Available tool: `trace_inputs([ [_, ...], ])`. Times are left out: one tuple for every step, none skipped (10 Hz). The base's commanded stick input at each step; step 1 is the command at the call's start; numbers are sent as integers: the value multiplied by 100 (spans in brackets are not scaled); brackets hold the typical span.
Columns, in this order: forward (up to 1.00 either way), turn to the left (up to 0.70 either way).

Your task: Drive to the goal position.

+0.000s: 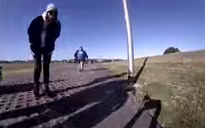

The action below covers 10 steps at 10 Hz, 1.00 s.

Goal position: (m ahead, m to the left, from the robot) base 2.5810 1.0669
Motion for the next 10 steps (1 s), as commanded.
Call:
trace_inputs([
  [70,0],
  [70,0],
  [70,0],
  [70,0],
  [70,0],
  [70,0],
  [70,0],
  [70,0],
  [70,0],
  [70,0],
])
